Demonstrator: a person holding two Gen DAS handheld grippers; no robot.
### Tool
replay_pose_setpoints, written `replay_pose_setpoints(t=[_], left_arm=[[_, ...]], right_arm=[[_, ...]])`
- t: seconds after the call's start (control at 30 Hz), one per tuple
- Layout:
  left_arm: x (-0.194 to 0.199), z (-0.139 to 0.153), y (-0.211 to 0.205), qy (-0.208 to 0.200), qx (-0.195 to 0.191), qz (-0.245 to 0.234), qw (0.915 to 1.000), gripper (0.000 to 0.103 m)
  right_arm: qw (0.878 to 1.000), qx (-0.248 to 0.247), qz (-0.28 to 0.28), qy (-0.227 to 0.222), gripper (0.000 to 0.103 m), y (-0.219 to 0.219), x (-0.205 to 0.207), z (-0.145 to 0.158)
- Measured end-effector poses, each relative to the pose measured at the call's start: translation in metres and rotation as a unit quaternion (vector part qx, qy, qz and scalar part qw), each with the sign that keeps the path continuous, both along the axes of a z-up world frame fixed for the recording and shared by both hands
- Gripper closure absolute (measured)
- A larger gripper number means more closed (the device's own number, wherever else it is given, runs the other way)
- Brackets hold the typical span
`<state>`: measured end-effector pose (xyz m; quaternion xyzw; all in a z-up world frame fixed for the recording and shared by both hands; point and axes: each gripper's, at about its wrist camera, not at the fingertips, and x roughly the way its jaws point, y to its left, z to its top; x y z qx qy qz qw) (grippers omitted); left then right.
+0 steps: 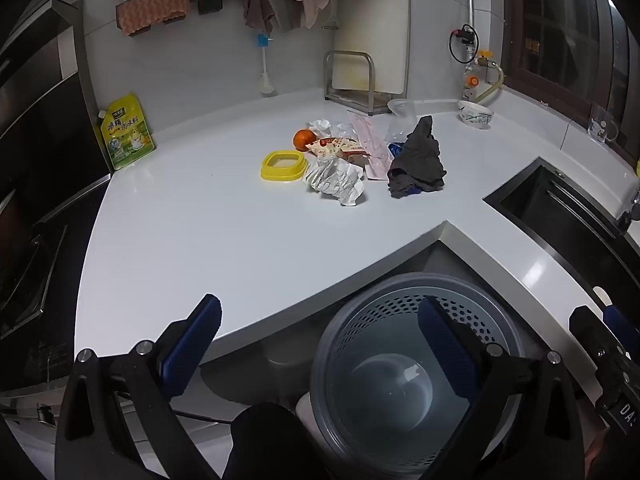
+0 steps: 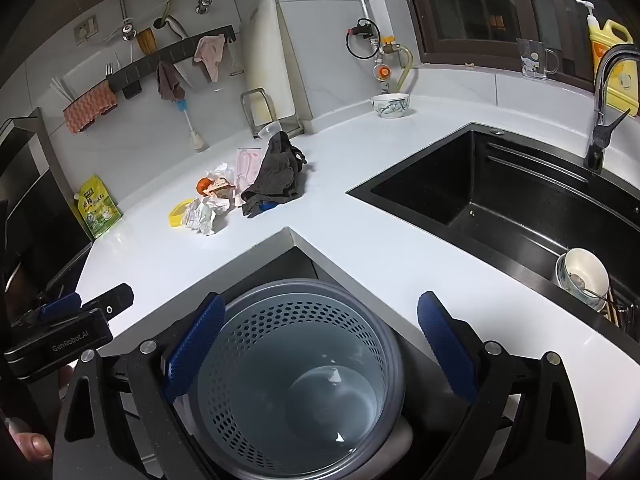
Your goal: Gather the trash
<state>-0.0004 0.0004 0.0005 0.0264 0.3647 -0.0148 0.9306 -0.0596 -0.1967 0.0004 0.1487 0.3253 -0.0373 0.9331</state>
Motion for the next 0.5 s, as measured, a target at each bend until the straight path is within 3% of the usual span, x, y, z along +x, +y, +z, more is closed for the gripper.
replay_pose_setpoints(t=[0.5], left_arm=[[0.0017,-0.0008,0.0011,0.002,0.002,-0.003,1.0,0.006]], right_arm=[[1.0,0.001,0.0,0.0,0.011,0.0005,-0.0028,0.0017]])
